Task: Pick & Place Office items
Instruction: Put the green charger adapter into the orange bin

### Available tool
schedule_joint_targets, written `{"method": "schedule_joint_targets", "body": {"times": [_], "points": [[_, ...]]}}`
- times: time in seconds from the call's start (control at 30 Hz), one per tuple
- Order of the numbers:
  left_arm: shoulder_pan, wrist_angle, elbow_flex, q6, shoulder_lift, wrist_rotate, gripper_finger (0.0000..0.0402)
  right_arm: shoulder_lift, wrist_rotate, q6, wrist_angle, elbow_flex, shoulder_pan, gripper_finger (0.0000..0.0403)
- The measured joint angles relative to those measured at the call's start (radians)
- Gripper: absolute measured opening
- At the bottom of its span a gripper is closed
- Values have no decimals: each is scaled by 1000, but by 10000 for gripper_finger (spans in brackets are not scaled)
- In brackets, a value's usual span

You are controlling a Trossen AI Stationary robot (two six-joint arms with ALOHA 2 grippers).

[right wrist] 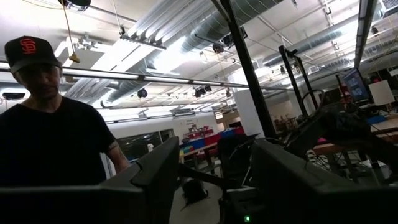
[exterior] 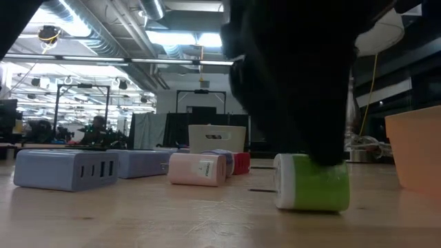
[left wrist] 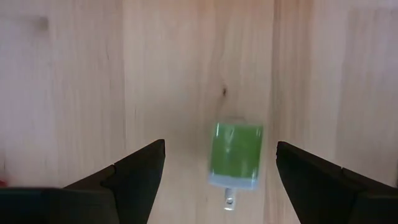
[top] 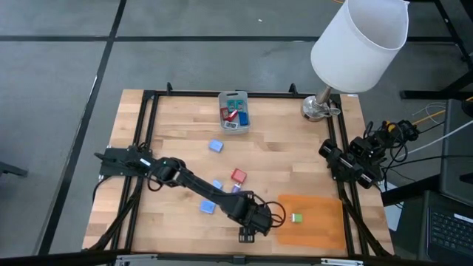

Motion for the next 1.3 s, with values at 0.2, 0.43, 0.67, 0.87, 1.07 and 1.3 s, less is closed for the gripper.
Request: {"method": "schedule_joint_targets", "body": {"times": [0.2, 0.43, 0.67, 0.87, 1.07, 1.3], "points": [[10, 30, 2, 4, 39, 25, 295, 0, 1, 0, -6, 0, 0, 200], [16, 17, 6, -16, 73, 58, 195, 0, 15, -4, -6, 0, 0, 200], [84, 103, -1, -48, 48, 233, 126, 0, 38, -6, -6, 0, 0, 200], [170, 355, 0, -65, -47, 342, 126, 0, 37, -8, -7, 0, 0, 200], [234, 528, 0, -88, -97, 348, 126, 0, 29, -7, -15, 0, 0, 201], [268, 743, 4, -88, -84, 370, 126, 0, 29, -3, -26, 0, 0, 201]]}}
